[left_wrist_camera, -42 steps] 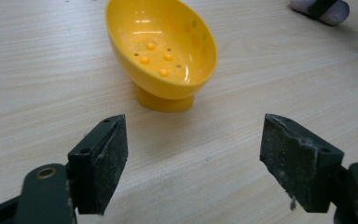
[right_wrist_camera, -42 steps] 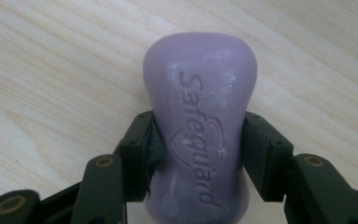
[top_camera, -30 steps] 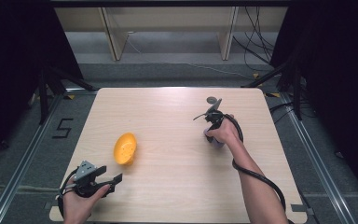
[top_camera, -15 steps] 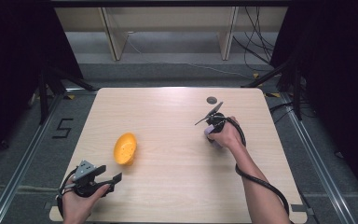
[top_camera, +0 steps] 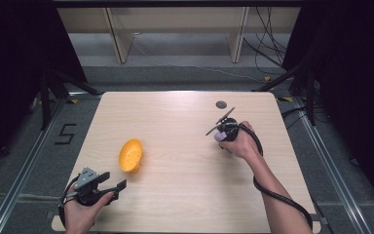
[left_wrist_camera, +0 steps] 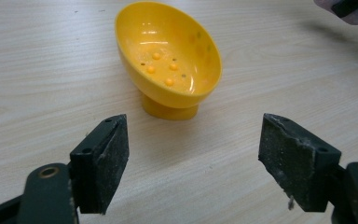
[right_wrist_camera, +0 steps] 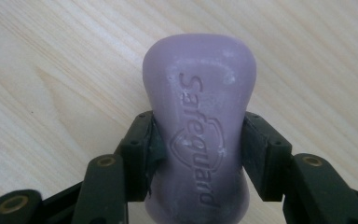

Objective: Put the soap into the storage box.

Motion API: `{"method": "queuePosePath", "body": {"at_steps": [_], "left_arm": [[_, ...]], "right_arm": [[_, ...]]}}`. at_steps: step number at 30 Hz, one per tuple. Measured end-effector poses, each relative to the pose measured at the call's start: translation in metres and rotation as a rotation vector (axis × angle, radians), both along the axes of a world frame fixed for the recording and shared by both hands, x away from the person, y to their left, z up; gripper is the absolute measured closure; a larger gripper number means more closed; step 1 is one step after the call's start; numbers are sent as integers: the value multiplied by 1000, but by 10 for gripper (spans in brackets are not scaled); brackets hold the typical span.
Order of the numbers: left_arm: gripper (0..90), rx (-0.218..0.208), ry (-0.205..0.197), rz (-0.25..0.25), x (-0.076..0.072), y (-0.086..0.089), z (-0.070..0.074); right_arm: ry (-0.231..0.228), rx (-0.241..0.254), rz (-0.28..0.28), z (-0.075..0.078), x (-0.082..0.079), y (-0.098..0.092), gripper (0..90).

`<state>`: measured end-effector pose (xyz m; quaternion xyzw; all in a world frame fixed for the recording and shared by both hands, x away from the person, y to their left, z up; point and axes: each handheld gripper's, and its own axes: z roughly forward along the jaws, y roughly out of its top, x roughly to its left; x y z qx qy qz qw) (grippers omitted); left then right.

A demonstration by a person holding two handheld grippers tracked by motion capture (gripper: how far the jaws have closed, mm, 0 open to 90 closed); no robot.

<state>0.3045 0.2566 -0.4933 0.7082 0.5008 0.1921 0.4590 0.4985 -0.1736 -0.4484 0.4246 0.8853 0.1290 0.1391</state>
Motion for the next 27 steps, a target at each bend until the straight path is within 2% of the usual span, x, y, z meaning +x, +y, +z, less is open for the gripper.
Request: {"method": "queuePosePath", "body": {"at_steps": [1, 6, 10, 14, 16, 17, 18, 19, 20, 24, 26, 27], "left_arm": [[239, 2, -1, 3, 0, 0, 0], [239, -5, -6, -8, -1, -2, 0], [239, 2, -9, -7, -2, -2, 2], [248, -26, -3, 3, -3, -2, 4], [253, -61, 4, -9, -3, -4, 5], [254, -49, -4, -13, -3, -5, 6], [254, -43, 0, -8, -3, -7, 7], [254, -56, -4, -18, -2, -8, 7], [254, -50, -6, -20, -3, -10, 8], [257, -53, -15, -34, -4, -14, 9], [260, -60, -16, -41, -4, -15, 10], [263, -56, -19, -38, -5, -15, 11]], "right_arm": [[-27, 0, 20, 2, -4, -1, 503], [-65, 5, 46, 8, -17, -2, 503], [-102, -15, 97, 13, -28, -3, 503], [-148, -32, 151, 15, -39, -6, 503], [-163, -19, 178, 16, -44, -9, 502], [-171, -15, 191, 17, -48, -10, 502], [-202, -26, 229, 18, -54, -11, 502], [-202, -26, 229, 18, -54, -11, 502], [-222, -43, 227, 18, -58, -11, 502], [-302, -60, 271, 19, -71, -11, 502], [-321, -73, 282, 19, -77, -10, 502], [-341, -84, 310, 19, -79, -11, 502]]}}
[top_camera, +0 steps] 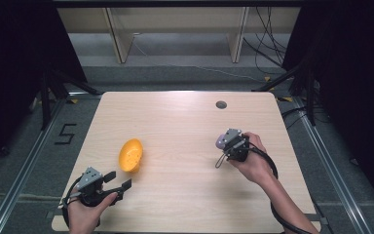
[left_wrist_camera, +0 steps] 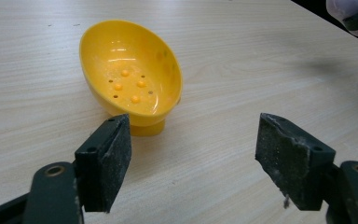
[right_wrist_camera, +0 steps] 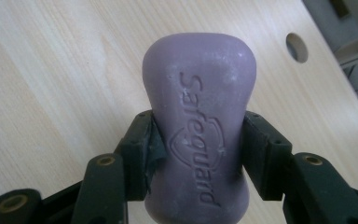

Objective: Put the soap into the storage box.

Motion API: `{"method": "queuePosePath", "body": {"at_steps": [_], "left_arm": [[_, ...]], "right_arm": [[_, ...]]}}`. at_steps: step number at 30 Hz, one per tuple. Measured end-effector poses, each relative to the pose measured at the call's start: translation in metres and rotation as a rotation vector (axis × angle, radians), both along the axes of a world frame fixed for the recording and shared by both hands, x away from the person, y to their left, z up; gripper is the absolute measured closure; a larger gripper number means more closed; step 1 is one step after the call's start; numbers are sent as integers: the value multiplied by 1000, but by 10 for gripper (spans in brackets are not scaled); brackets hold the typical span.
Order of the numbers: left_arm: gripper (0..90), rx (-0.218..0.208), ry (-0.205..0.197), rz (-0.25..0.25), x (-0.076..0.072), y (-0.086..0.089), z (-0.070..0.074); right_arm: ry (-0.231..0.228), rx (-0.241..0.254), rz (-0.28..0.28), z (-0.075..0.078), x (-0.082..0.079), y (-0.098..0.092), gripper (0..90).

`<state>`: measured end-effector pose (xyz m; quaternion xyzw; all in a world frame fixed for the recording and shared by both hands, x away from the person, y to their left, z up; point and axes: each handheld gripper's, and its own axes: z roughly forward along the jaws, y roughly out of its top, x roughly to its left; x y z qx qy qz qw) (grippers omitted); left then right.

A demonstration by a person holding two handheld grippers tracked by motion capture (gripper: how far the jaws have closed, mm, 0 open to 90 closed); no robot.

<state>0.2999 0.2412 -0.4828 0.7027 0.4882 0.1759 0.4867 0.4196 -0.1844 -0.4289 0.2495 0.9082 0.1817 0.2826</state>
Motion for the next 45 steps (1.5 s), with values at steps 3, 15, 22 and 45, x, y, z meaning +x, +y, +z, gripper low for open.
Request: {"method": "queuePosePath", "body": {"at_steps": [3, 15, 22, 45], "left_arm": [[267, 8, 3, 4, -1, 0, 2], [271, 2, -16, -92, 7, -21, 15], [271, -3, 3, -196, 17, -51, 31], [301, -49, 112, -523, 65, -169, 71]], "right_arm": [[-37, -26, 19, 0, -8, 0, 502], [-132, -34, 75, 2, -44, 7, 502], [-188, -49, 104, 4, -64, 15, 502], [-261, -56, 206, 4, -106, 28, 502]]}}
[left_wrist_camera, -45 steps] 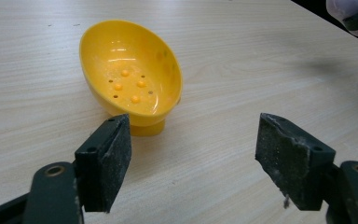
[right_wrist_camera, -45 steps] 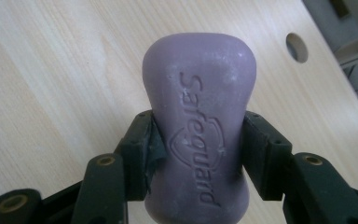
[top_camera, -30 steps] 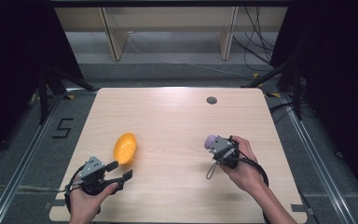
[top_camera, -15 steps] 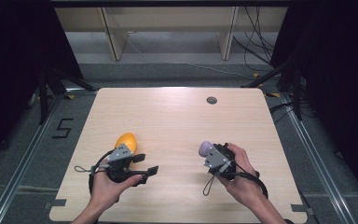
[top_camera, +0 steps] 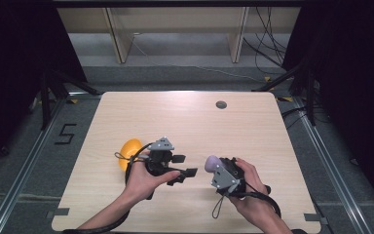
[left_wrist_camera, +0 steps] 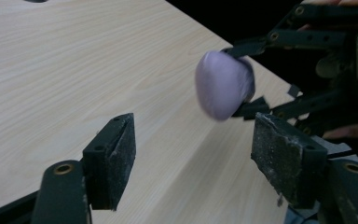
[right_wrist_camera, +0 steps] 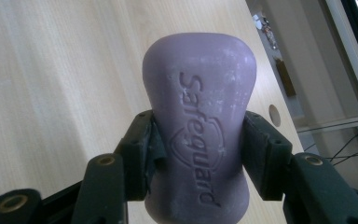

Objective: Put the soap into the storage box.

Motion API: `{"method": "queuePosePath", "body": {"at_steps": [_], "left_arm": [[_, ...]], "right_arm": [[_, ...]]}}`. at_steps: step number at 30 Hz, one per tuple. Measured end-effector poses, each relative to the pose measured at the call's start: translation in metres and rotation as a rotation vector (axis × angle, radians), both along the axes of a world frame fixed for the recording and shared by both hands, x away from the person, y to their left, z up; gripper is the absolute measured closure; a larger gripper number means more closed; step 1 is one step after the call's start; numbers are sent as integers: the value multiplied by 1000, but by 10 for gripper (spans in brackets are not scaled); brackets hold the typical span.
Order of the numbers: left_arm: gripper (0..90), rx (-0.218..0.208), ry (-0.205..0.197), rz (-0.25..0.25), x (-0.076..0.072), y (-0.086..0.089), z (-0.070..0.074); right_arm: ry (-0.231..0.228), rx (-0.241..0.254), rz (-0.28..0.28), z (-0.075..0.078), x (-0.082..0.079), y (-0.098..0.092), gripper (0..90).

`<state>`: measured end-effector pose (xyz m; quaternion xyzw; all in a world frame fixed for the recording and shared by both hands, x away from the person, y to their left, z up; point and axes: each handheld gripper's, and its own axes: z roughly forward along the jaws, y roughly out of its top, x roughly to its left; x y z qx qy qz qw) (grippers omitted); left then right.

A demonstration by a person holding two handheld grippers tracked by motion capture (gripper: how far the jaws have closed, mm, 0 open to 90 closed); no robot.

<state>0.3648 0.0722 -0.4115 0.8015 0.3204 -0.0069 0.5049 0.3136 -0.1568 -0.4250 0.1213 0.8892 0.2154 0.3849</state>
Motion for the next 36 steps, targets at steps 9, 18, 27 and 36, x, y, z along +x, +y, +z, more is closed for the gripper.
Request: {"method": "queuePosePath", "body": {"at_steps": [9, 18, 27, 36], "left_arm": [[320, -21, 83, -49, 8, -29, -8], [353, -23, 105, -60, 12, -43, -10], [410, -22, 141, -61, 18, -50, -13], [475, -27, 175, -82, 20, -55, -12]], "right_arm": [[6, -4, 19, 0, -5, 3, 502], [-11, -18, 36, -1, -7, 6, 502], [-20, -24, 52, 0, -10, 9, 502], [-29, -19, 51, 1, -13, 12, 502]]}}
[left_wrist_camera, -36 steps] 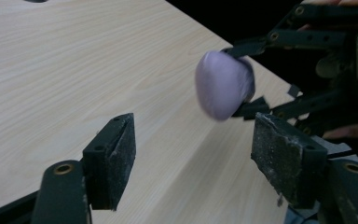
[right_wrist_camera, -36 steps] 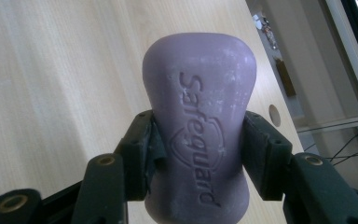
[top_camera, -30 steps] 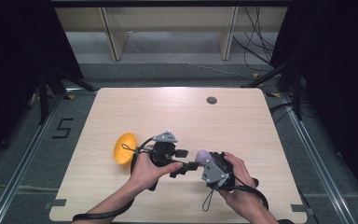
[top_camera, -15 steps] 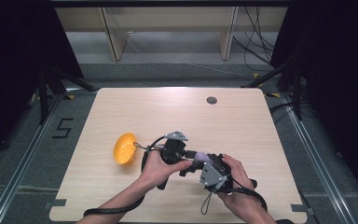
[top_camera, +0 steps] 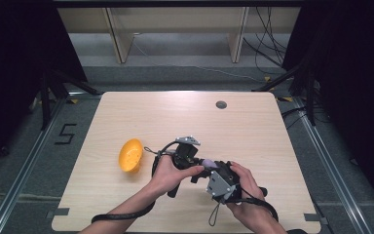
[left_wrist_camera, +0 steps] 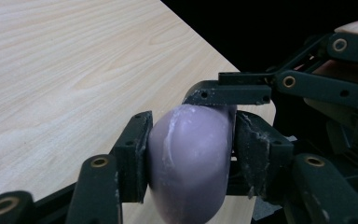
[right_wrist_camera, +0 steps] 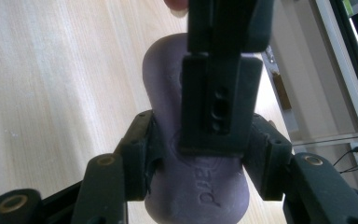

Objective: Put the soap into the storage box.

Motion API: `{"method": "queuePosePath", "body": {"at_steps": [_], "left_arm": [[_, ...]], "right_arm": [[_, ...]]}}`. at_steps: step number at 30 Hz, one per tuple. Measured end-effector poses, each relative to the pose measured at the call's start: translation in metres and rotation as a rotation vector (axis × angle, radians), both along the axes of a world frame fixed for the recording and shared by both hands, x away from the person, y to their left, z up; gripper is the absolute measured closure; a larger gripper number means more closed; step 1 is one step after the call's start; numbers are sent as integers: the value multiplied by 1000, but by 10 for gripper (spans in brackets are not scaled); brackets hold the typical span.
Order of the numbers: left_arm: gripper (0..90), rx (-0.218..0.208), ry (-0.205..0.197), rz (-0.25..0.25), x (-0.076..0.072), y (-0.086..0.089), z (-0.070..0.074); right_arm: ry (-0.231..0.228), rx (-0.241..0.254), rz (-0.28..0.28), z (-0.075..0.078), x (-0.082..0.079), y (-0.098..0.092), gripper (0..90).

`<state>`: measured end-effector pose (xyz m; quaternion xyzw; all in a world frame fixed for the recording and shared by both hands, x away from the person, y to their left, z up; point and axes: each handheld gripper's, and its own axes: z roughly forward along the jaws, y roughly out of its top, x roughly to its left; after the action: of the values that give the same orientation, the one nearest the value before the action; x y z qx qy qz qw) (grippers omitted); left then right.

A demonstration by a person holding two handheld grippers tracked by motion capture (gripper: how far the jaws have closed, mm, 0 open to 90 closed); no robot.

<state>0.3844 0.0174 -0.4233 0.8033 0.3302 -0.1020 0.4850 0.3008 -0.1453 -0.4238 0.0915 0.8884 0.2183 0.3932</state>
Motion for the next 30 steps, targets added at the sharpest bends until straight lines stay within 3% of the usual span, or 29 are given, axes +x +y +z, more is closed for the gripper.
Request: {"method": "queuePosePath", "body": {"at_steps": [4, 6, 7, 11, 15, 21, 26, 27, 28, 30], "left_arm": [[483, -9, 21, -1, 1, 0, 0], [487, -16, 33, -6, 2, 1, 0], [488, -17, 35, 0, 2, 1, -1], [499, 3, 40, -18, 3, 3, -1], [548, -18, 46, -29, 3, 6, -1], [582, -11, 59, -8, 1, 8, 1], [586, -15, 35, -10, 1, 9, 3], [587, 2, 33, -7, 1, 9, 4], [587, -15, 32, -16, 2, 9, 4], [588, -12, 6, -14, 0, 8, 6]], "right_arm": [[-10, -2, 0, 0, -1, 0, 502], [-23, -21, 25, 1, 1, 0, 502], [-3, -1, 2, 0, -1, 0, 502], [-6, -6, 23, -1, 0, 1, 502], [-4, -6, 23, -1, 0, 1, 503], [-16, -14, 37, -1, 1, 1, 502], [-18, 8, 18, -1, 0, 2, 501], [-20, 9, 18, -1, 0, 2, 501], [-20, 10, 18, 0, 1, 2, 500], [-26, 12, 10, 0, 2, 1, 492]]}}
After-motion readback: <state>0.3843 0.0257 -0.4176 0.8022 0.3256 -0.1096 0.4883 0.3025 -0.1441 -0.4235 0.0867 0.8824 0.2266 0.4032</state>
